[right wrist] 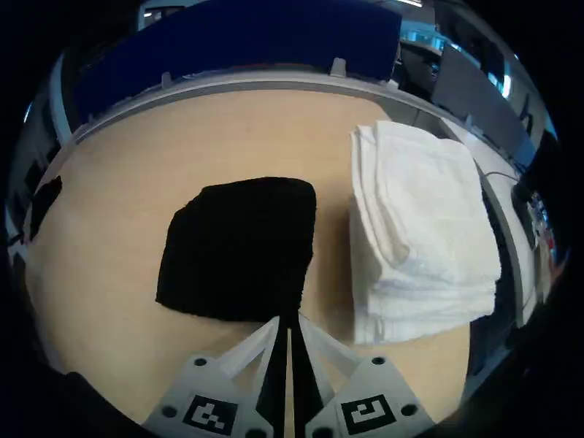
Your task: Fold towel
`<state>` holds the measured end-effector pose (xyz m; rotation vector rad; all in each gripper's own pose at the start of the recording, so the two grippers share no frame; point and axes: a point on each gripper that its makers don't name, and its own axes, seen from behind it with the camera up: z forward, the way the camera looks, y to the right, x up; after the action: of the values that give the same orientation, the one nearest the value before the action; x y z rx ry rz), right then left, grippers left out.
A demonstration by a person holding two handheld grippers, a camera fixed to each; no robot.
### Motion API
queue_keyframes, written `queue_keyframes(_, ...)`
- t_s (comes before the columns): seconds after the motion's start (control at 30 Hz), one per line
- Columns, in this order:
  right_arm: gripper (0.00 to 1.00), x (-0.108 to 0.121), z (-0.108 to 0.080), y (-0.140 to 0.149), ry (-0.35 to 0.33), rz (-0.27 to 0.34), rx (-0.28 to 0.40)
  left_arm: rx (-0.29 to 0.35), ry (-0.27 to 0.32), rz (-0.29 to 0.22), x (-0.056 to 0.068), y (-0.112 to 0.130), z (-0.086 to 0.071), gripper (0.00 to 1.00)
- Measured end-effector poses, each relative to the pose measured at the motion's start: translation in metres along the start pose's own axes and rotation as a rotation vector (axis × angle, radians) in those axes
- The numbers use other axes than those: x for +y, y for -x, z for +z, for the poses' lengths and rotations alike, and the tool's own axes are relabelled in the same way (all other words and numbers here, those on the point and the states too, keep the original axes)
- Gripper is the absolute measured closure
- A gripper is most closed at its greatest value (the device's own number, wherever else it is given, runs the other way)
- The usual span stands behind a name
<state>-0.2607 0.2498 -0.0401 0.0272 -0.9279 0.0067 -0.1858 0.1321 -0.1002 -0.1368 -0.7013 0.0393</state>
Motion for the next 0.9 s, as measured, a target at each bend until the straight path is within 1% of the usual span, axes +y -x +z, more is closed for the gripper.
queue_keyframes(0.27, 0.97, 0.005, 0.001, 0.005, 0.022, 0.016, -0.017, 0.000, -0.001, 0.002, -0.001, 0.000, -0.002, 0.10)
queue_keyframes(0.47, 0.97, 0.008, 0.003, 0.012, 0.042, 0.014, -0.041, 0.000, -0.001, 0.003, 0.000, 0.001, -0.002, 0.10)
queue_keyframes(0.9, 0.97, 0.013, -0.002, 0.016, 0.064, 0.028, -0.050, 0.000, -0.001, 0.001, -0.004, 0.002, -0.003, 0.10)
